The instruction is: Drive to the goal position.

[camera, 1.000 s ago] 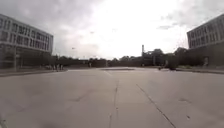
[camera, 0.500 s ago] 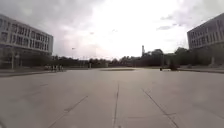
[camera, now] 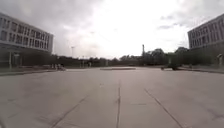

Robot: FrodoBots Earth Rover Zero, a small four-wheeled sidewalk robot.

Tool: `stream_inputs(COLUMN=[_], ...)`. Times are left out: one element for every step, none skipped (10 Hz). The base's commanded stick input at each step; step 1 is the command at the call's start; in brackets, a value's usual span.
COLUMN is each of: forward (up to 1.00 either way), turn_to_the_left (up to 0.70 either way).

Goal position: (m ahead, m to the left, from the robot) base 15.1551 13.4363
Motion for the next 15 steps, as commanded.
stream_inputs(forward=[0.70, 0.70, 0.70, 0.70, 0.70, 0.70, 0.70, 0.70, 0.70, 0.70, 0.70, 0.70, 0.70, 0.70, 0.70], turn_to_the_left=[0.00, 0.00, 0.00, 0.00, 0.00, 0.00, 0.00, 0.00, 0.00, 0.00, 0.00, 0.00, 0.00, 0.00, 0.00])
